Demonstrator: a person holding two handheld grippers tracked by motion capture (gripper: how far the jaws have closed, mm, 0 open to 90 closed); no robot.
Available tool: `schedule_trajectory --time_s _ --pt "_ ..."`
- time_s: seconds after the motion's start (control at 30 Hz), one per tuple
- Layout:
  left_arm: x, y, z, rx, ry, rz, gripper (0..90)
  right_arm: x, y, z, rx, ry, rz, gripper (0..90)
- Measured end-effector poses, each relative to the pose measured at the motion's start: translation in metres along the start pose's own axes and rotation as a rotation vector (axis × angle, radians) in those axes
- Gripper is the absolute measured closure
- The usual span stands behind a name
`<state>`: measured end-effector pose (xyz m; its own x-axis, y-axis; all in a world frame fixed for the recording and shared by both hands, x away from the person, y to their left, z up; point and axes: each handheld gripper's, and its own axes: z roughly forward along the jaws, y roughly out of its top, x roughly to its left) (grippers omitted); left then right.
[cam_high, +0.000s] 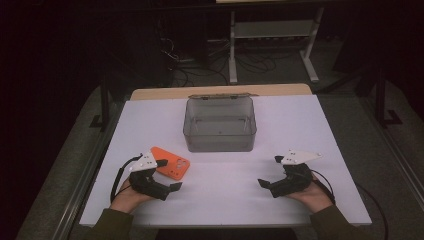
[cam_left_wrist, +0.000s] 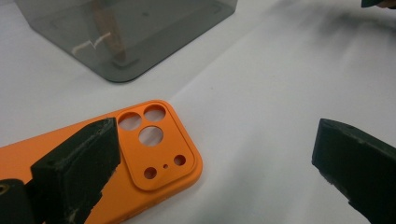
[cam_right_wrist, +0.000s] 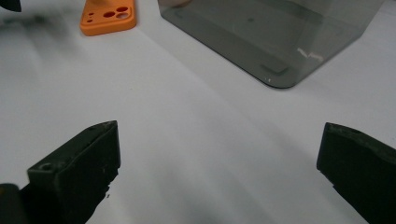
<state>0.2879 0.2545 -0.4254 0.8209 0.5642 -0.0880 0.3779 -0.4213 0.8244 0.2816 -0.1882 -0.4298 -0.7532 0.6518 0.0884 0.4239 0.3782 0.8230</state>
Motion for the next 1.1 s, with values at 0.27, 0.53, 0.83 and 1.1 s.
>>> schedule_trajectory --time_s 0.27,0.53,0.83,1.1 --pt "0.002 0.002 -0.001 -0.005 0.006 -0.011 0.4 0.000 0.000 -0.001 -0.004 0.000 -0.001 0.0" --pt "0.006 0.006 0.000 -0.004 0.019 -0.022 0.4 0.000 0.001 -0.002 -0.011 0.006 0.002 0.0" --pt "0.014 0.013 0.004 -0.005 0.026 -0.032 0.6 0.001 0.001 -0.001 -0.013 0.005 0.002 0.0" --pt "0.017 0.019 0.006 -0.008 0.039 -0.035 0.8 0.000 0.001 0.000 -0.014 0.012 0.008 0.0"
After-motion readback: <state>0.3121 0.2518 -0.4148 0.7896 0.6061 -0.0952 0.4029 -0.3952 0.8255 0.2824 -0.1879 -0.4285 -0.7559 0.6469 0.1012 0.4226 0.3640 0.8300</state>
